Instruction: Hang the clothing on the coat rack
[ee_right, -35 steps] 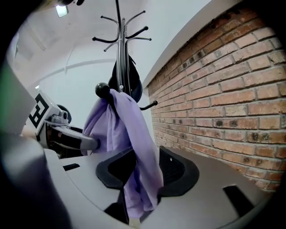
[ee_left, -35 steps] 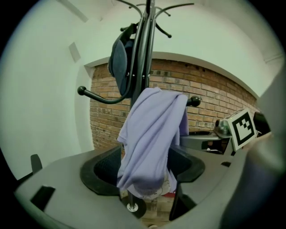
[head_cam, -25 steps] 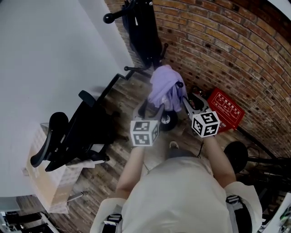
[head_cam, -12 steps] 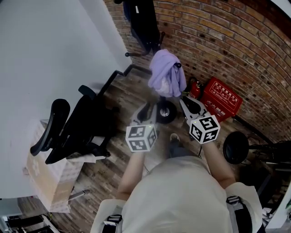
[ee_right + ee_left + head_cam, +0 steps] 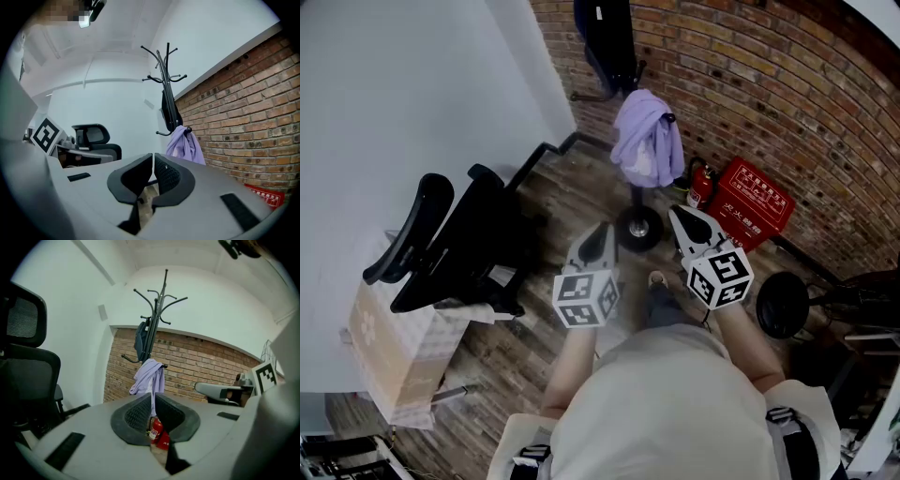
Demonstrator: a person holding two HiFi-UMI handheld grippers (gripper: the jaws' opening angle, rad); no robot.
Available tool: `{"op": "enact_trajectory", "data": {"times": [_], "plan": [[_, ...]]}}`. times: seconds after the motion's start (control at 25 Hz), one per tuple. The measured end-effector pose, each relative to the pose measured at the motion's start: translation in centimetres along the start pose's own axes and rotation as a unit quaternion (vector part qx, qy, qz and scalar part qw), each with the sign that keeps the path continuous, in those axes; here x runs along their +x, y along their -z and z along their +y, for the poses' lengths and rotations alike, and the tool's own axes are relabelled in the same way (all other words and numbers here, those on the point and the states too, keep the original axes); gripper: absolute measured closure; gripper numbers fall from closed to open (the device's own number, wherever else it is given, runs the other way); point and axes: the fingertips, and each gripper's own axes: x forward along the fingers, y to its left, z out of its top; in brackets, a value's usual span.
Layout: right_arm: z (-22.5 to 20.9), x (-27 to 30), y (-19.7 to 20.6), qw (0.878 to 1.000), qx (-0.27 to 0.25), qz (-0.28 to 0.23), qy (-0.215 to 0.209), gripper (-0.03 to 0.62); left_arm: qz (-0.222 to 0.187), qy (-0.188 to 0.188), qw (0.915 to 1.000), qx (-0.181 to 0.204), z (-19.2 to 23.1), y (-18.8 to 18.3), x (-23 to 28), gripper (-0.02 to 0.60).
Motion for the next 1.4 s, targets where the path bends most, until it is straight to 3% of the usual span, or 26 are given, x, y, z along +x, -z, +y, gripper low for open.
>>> {"op": "enact_trajectory", "data": {"times": [0.56,1.4], "plan": [[4.3,-3.7,-0.6,0.999,-0.030,-0.011,-0.016,0.592,-0.020,0.006,0.9998,-0.008,-0.7,0.5,-5.6,0.566],[4.2,-4.0,-1.2,0.999,-0.043,-0.025,-0.013,0.595,-0.015,0.013,0.9998,-0.005,-1.3,0.4,-5.2,0.566]]}}
